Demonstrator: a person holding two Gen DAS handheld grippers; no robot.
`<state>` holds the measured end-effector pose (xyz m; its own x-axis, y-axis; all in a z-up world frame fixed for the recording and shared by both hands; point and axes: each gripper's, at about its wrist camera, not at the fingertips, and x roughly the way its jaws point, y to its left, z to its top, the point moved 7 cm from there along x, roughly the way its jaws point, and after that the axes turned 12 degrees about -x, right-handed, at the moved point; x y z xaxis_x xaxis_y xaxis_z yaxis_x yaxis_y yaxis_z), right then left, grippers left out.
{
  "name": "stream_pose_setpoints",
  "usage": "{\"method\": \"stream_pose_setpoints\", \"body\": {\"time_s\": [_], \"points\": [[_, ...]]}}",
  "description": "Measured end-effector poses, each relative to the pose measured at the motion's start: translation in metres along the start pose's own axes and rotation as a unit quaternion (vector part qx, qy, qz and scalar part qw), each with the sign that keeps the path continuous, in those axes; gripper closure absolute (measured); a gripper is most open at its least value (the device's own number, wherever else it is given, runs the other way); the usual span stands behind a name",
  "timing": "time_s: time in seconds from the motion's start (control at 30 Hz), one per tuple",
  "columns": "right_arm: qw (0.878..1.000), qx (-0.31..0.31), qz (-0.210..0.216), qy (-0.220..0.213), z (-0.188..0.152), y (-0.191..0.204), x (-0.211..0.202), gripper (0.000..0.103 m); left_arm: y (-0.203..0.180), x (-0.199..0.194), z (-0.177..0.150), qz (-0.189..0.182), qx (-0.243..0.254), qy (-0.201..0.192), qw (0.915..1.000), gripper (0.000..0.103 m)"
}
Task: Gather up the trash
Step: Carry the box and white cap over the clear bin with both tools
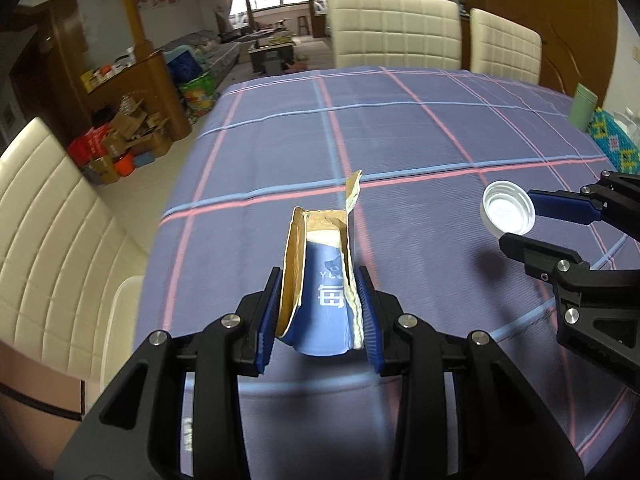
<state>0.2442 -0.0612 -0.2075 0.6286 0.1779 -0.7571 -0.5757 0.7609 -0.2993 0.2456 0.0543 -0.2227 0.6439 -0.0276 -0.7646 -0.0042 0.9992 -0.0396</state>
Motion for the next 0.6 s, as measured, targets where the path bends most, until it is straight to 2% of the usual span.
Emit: {"method": "stream_pose_setpoints", "body": {"time_s": [0.2,0.6], "points": [[1.0,-0.024,0.013,-0.006,0.024,0.031,0.005,0.067,0.044,-0.012,-0.008,0.018,-0.022,-0.008,0.9996,0.066],[0.997,-0.058,0.041,-0.011,0.066,0.087,0.023,0.067,0.105,-0.014,-0.017,0.046,-0.06,-0.007,0.9971,0.066]]}}
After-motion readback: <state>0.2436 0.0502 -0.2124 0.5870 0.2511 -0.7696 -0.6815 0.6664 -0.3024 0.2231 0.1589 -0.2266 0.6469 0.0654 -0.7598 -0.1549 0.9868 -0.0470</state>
